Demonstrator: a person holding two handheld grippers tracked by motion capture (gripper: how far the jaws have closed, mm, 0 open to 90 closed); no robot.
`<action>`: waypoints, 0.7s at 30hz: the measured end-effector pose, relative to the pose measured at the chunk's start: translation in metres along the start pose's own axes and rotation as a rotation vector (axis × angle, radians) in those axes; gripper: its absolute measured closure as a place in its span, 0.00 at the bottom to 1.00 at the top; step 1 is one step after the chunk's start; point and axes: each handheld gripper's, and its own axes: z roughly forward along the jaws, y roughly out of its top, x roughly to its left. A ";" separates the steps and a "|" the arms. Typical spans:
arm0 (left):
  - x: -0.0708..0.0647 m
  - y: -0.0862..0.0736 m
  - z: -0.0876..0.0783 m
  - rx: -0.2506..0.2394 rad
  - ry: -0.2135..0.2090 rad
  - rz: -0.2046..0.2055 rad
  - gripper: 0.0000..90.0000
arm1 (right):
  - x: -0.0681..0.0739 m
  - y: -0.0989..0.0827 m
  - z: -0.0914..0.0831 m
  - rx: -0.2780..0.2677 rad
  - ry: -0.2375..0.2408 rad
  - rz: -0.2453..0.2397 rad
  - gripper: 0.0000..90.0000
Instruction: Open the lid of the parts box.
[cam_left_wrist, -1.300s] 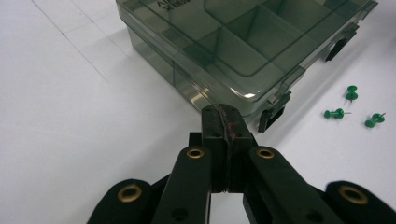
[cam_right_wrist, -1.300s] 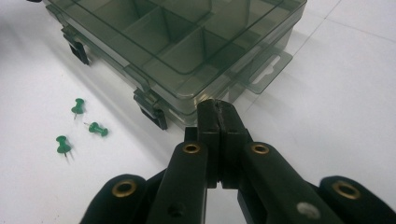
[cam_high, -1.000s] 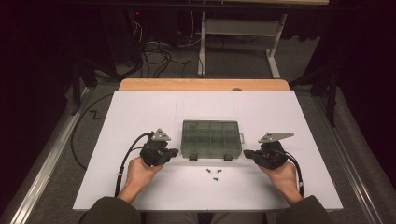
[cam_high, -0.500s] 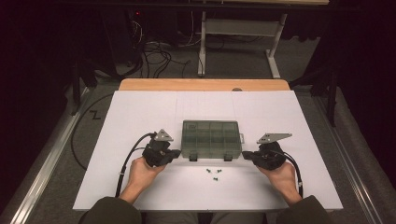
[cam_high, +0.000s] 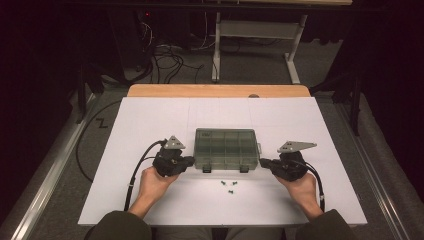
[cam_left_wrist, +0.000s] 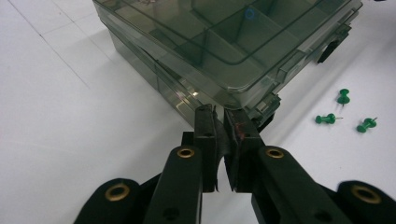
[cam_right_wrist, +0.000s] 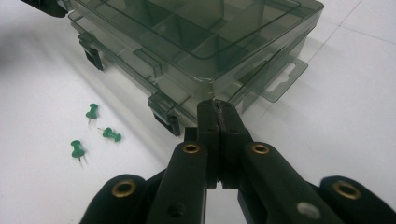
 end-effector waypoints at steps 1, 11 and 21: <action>0.000 0.001 0.000 0.000 0.001 0.002 0.92 | 0.000 0.000 0.000 -0.004 -0.002 -0.001 1.00; -0.001 0.006 -0.002 -0.043 0.038 0.011 0.72 | -0.001 0.004 -0.001 -0.028 -0.002 0.009 1.00; -0.004 0.014 -0.002 -0.060 0.073 0.022 0.60 | -0.001 0.006 0.000 -0.023 -0.014 0.020 0.91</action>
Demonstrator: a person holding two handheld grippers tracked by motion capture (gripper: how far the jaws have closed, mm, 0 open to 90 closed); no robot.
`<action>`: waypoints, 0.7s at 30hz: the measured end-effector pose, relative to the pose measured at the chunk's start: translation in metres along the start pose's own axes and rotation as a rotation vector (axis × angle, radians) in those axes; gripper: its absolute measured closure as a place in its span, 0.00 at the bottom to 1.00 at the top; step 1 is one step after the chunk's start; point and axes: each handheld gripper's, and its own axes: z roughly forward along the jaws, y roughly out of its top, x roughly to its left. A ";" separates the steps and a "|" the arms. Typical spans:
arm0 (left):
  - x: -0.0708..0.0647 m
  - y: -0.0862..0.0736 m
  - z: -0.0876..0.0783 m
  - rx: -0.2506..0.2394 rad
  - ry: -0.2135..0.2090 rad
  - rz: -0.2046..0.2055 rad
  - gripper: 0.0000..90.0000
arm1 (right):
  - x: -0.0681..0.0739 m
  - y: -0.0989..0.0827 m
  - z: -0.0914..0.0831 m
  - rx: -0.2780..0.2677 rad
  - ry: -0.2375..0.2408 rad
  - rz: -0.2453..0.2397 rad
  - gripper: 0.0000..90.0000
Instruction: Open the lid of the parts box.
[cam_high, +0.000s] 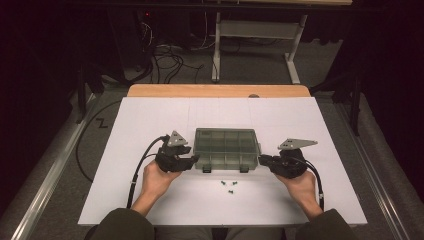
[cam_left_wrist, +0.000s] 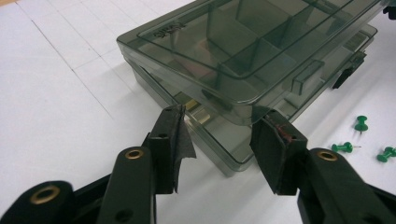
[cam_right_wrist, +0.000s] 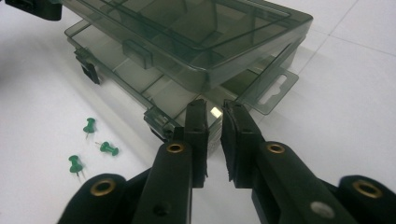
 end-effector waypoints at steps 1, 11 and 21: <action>0.000 0.001 0.000 0.001 -0.001 -0.003 0.59 | -0.001 0.000 0.000 0.002 -0.003 0.012 0.89; 0.000 0.012 -0.002 -0.016 0.003 -0.005 0.56 | -0.009 0.010 0.006 0.061 -0.033 0.090 0.81; 0.001 0.026 -0.006 -0.014 0.018 0.004 0.56 | -0.018 0.028 0.015 0.133 -0.025 0.150 0.78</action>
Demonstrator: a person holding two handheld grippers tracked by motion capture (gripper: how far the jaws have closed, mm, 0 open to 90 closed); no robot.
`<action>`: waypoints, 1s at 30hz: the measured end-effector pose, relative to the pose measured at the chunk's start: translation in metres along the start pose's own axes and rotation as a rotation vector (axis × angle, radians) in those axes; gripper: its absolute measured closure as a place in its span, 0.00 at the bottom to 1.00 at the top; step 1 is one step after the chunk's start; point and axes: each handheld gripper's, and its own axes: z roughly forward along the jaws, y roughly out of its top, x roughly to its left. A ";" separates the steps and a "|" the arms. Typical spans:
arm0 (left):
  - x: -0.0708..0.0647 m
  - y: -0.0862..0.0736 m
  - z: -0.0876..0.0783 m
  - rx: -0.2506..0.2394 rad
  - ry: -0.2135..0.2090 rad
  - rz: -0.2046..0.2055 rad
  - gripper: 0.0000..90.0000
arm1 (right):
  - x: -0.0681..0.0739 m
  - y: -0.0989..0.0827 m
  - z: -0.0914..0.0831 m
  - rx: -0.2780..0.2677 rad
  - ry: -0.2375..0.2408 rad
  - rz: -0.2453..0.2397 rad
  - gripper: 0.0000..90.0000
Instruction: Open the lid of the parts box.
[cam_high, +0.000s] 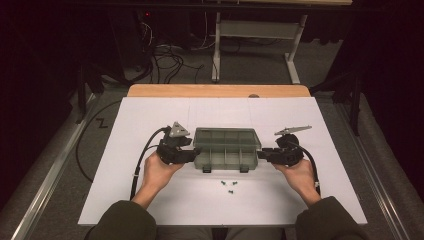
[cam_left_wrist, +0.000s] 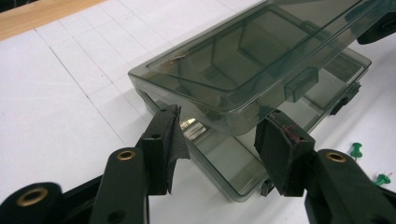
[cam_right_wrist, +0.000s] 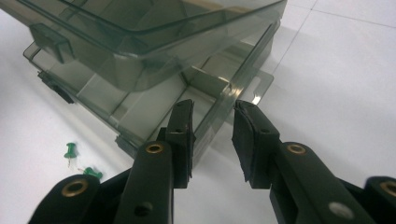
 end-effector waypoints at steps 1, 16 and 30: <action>0.000 0.001 0.000 0.001 0.000 0.001 0.56 | 0.000 0.002 0.001 0.004 -0.002 0.002 0.78; 0.001 0.008 0.000 -0.012 0.015 -0.003 0.54 | 0.004 0.032 0.019 0.093 -0.055 0.061 0.78; 0.002 0.014 -0.003 -0.027 0.028 0.000 0.52 | 0.000 0.036 0.029 0.137 -0.088 0.083 0.80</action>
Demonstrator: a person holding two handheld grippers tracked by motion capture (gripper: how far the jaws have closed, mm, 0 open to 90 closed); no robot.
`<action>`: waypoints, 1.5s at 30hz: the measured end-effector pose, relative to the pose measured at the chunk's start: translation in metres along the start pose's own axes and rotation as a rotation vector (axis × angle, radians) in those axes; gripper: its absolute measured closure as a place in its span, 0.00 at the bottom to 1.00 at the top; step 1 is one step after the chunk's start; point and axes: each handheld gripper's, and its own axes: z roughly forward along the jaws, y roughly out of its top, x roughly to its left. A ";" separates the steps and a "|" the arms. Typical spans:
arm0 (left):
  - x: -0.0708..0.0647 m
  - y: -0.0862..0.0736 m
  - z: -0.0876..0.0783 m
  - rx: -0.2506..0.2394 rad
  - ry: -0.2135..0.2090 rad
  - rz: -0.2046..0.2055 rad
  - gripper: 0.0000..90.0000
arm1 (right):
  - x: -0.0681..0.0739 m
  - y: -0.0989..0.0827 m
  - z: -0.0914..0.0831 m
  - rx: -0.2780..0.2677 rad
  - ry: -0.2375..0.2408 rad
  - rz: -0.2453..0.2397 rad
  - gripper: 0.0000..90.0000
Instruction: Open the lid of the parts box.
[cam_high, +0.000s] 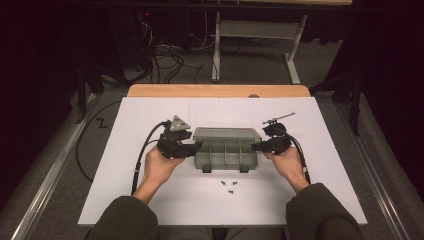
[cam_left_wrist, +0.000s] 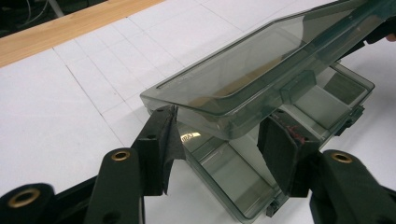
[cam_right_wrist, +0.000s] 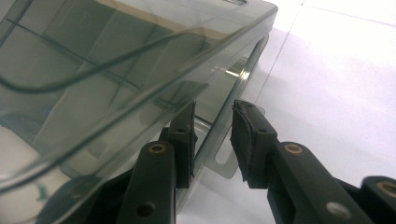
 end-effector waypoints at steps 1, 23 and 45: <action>0.000 0.001 0.000 -0.001 0.001 0.003 0.52 | -0.001 0.000 0.001 -0.002 0.004 -0.001 0.80; 0.010 0.016 0.009 -0.060 0.061 0.016 0.60 | 0.001 0.002 0.002 0.021 -0.013 -0.023 0.82; 0.031 0.020 0.033 -0.080 0.063 -0.082 0.78 | 0.001 0.002 0.002 0.028 -0.011 -0.044 0.83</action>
